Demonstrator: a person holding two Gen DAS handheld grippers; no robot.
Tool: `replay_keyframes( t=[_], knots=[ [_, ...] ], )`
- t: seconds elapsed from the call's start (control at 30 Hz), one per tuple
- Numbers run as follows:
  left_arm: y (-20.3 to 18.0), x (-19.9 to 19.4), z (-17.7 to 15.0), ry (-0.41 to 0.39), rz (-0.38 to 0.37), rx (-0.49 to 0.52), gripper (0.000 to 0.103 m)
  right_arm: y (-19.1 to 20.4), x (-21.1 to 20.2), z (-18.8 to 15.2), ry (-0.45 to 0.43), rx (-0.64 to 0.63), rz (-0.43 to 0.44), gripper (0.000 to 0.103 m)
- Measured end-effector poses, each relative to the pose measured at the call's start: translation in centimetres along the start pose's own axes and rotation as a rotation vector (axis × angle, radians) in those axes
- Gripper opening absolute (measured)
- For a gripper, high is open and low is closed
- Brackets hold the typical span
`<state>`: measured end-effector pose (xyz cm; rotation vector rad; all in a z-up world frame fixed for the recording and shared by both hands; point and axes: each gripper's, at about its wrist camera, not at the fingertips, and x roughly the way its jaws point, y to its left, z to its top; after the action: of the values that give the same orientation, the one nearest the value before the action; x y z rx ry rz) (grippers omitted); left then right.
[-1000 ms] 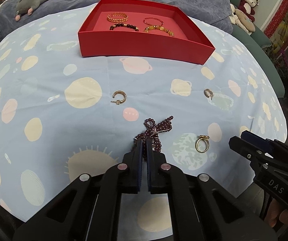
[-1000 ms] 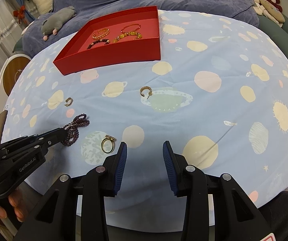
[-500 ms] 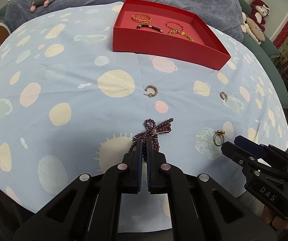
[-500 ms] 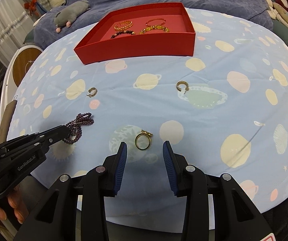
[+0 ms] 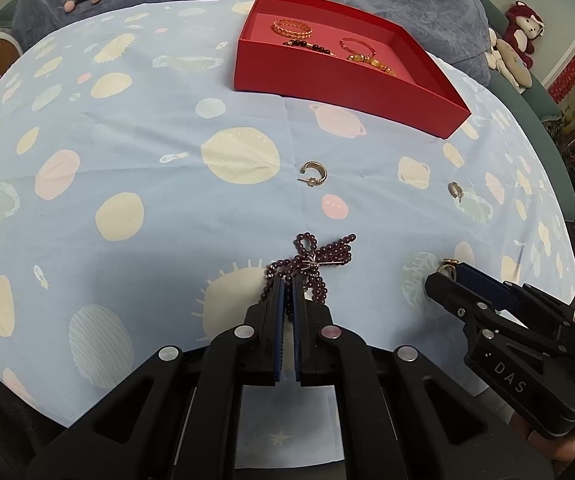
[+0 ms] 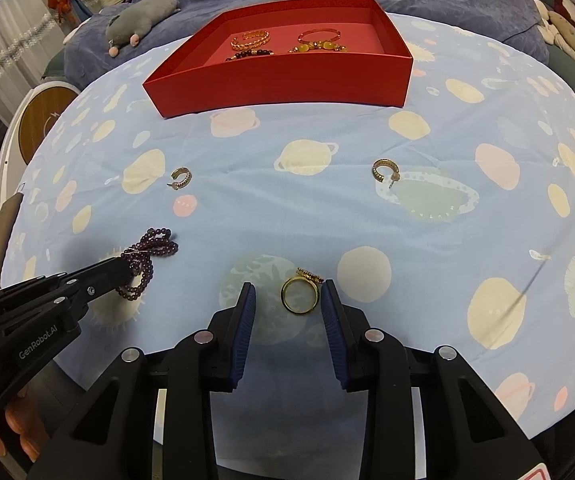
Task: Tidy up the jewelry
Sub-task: 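Grasp the purple bead strand with the left tool while the right tool grasps the gold ring, then carry the purple strand into the box with the left tool while the right tool carries the ring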
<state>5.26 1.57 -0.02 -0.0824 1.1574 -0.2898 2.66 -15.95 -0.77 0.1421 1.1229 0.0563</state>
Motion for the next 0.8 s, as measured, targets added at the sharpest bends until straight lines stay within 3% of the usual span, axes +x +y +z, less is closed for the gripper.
replay_keyframes(
  t=[0.1,0.8],
  knots=[
    [0.0,0.0,0.0,0.001,-0.002,-0.001,0.004,0.0,0.1,0.1,-0.005,-0.015,-0.015,0.019],
    [-1.1,-2.4,1.1,-0.051,-0.028,-0.005,0.003,-0.8,-3.4,0.6,-0.064,0.027,0.043,0.018]
  ],
)
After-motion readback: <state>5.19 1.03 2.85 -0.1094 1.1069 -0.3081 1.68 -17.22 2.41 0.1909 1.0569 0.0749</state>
